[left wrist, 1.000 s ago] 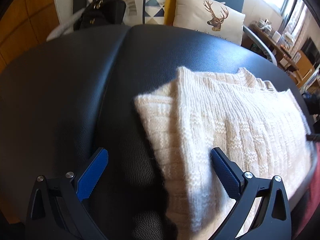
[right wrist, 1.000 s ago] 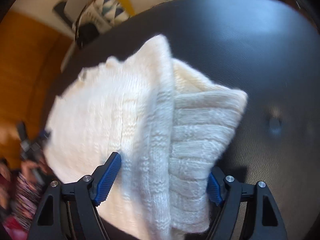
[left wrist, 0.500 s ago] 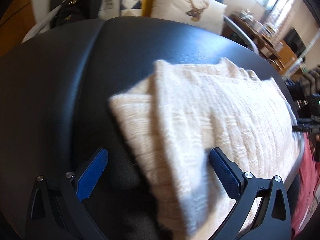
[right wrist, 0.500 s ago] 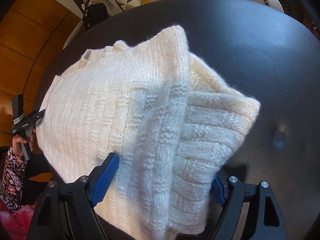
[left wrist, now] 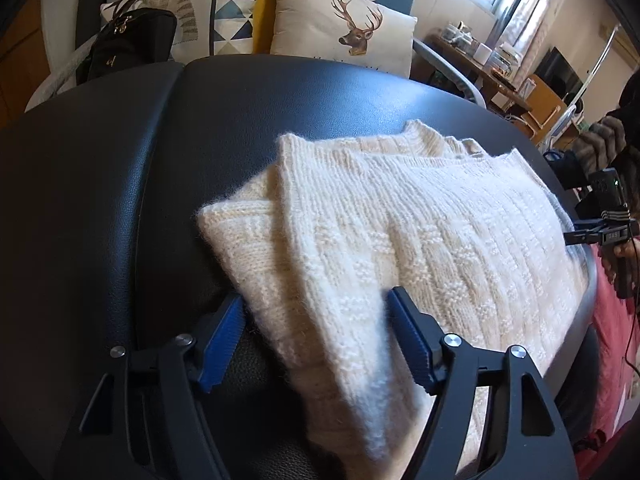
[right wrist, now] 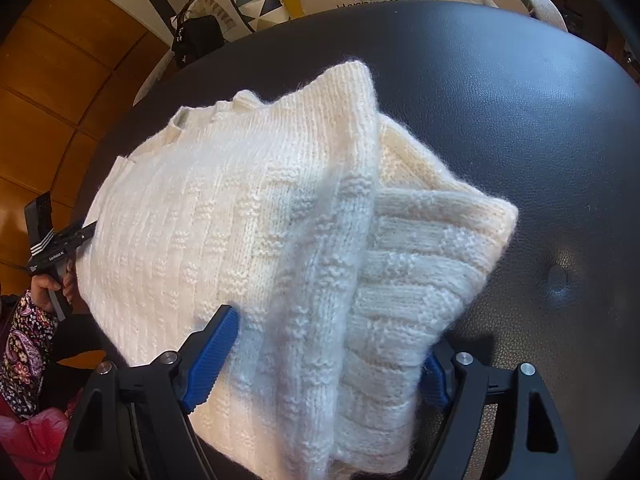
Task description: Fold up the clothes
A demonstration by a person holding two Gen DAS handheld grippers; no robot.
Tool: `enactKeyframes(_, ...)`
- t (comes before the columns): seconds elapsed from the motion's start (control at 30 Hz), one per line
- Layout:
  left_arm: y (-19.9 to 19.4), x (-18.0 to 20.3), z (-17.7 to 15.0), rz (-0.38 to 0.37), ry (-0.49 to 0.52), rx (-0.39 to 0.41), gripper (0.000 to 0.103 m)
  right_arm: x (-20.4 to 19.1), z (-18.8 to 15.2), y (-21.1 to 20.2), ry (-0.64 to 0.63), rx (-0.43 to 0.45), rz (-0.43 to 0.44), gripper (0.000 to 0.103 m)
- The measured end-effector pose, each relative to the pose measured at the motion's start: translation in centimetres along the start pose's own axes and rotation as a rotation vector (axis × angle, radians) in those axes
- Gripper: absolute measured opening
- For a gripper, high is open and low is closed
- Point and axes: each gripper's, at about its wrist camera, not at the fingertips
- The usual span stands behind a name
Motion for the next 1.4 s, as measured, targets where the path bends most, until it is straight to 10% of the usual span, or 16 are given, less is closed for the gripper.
enactKeyframes(0.67,0.7,2.0,0.2,0.001,-0.024,-0.005,0.03,1.0,-0.8,-1.3,0.021,0.038,-0.045,0.025)
enactKeyframes(1.4,-1.3,3.3,-1.4,0.122,-0.019,0.149,0.021,-0.3,-0.5,-2.6,0.001,0.095,-0.129,0.018)
Point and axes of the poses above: each gripper's, at about its wrist camera, not at the fingertips, and y roughly the way its jaws point, x to its right, z to its top, and after that the axes turned 11 degrees about -y, right-handed
